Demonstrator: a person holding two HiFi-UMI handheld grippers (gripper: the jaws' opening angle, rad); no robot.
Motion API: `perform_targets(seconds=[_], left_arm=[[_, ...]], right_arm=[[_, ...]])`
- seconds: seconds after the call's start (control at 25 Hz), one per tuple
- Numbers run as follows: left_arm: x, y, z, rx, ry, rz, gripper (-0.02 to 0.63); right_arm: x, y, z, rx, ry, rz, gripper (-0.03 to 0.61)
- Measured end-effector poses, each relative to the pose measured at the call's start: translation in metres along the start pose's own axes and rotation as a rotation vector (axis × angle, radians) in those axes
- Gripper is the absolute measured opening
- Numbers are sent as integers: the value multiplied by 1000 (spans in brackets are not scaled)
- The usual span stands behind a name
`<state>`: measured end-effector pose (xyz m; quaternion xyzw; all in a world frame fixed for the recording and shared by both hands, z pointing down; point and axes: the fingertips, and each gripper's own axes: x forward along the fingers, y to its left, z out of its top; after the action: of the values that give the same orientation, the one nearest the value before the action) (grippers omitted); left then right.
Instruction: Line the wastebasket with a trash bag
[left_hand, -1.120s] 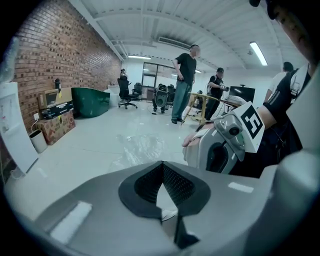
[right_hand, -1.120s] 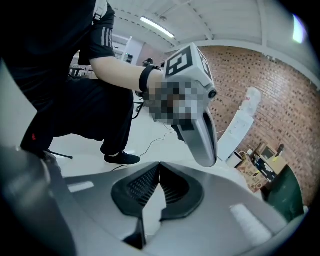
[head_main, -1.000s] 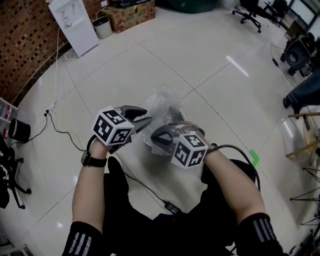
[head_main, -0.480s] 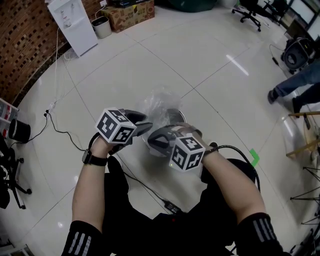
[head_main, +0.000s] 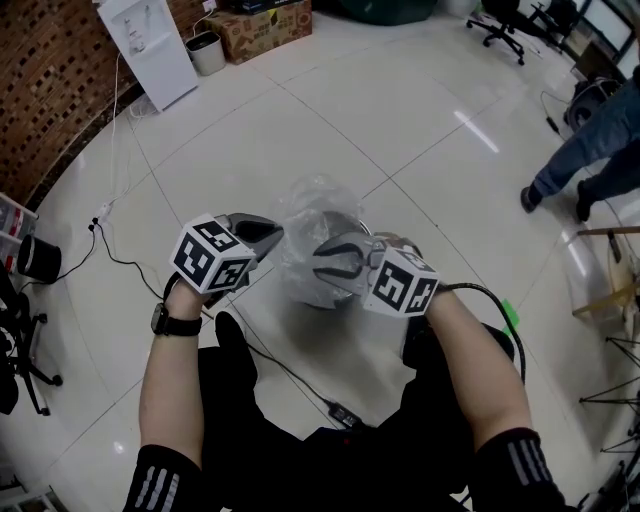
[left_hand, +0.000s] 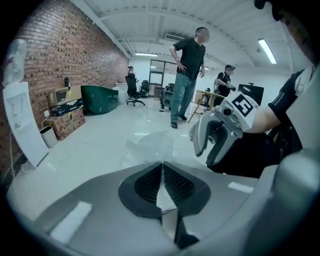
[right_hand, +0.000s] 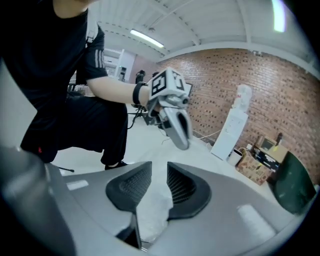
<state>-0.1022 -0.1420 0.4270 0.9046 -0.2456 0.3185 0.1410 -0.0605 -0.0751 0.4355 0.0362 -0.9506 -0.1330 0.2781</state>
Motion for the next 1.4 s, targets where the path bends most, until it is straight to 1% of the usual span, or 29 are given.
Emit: perform_targets(seconds=[0.08,0.2,0.28,0.36,0.44,0.52,0.64,0.72,0.8,1.0,1.04,1.16,1.24,1.4], left_arm=[[-9,7,-2,-6,-13,29,-6],[-21,17,-6,-14,-32,73,-6],[-27,22,-10,-19,-39,95,-6],[-33,27,-12,-25,-46,106,-6],[-38,30,-13,-30,-52,113,-6],[-41,32,-15,-34,-53,119,-6],[-45,35,-15,-42,-54,127,-6],[-48,37,-15,-43,-53,136,-6],[-49,39,-17,-43,-50,142,-6],[-51,45,-22,-51,-44,141,-6],[-51,45,-21,-51,-44,139,-6],[-50,46,-19,-47,-42,139,-6],[-47,46,-18,-40,-36,144,-6],[-42,48,-13,-23,-26,158,-6]], right_arm=[[-16,-28,-12,79,-12,-68,109],[-34,-70,-52,225,13,-192,111],[-38,-91,-86,325,53,-260,119],[-35,-103,-122,417,113,-307,141],[-29,-105,-154,512,162,-323,166],[-20,-102,-178,593,193,-311,177],[-8,-96,-205,665,244,-298,181],[1,-94,-215,692,261,-293,181],[11,-90,-221,697,270,-284,181],[40,-79,-218,653,291,-232,173],[44,-77,-217,642,302,-224,163],[44,-72,-213,591,343,-227,13],[34,-77,-208,570,362,-257,9],[-6,-92,-190,571,365,-322,9]])
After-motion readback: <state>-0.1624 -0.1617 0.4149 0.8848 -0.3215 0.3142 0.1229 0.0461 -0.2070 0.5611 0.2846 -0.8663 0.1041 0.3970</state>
